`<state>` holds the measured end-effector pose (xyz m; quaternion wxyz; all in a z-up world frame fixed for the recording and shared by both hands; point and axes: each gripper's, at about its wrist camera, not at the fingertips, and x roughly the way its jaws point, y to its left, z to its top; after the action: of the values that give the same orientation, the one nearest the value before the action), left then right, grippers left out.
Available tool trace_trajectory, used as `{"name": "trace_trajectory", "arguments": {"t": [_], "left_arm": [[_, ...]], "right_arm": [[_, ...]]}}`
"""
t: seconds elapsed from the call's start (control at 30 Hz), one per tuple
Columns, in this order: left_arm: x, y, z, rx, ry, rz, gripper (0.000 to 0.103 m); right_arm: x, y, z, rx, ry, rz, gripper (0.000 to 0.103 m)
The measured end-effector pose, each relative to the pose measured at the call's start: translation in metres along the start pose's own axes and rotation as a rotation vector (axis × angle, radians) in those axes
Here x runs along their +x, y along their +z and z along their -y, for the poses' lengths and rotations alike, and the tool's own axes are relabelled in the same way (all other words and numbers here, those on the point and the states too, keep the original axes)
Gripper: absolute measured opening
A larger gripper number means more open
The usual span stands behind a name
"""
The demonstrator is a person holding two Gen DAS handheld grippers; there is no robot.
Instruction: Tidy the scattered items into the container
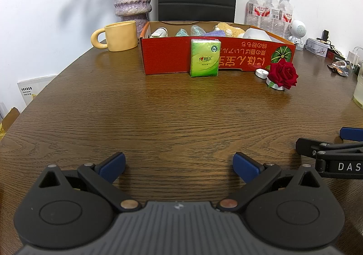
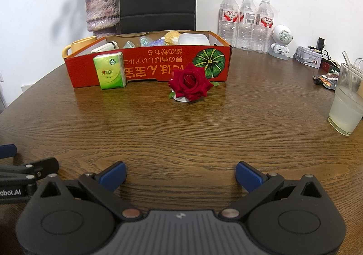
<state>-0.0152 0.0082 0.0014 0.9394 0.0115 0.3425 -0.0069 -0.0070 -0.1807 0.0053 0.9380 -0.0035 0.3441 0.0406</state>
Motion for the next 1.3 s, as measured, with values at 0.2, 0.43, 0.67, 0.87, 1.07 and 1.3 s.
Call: {"name": "trace_trajectory", "arguments": {"t": [0.2,0.43,0.67,0.87,1.07,1.3], "left_arm": [[-0.0002,0.0,-0.0003,0.0,0.0,0.0,0.103],[-0.0003,0.0,0.0,0.0,0.0,-0.001,0.103],[-0.0002,0.0001,0.0002,-0.001,0.001,-0.001,0.103],[-0.0004,0.0001,0.0002,-0.001,0.001,-0.001,0.103],[-0.0003,0.0002,-0.0001,-0.002,0.001,-0.001,0.103],[0.0013,0.0032,0.0022,-0.001,0.001,-0.003,0.103]], "right_arm": [[0.0,0.0,0.0,0.0,0.0,0.0,0.103],[-0.0001,0.0,0.0,0.0,0.0,0.0,0.103],[0.0,0.0,0.0,0.0,0.0,0.0,0.103],[0.0,0.0,0.0,0.0,0.0,0.0,0.103],[-0.0002,0.0,0.0001,0.0,0.0,0.0,0.103],[-0.0001,0.0,0.0,0.0,0.0,0.0,0.103]]}}
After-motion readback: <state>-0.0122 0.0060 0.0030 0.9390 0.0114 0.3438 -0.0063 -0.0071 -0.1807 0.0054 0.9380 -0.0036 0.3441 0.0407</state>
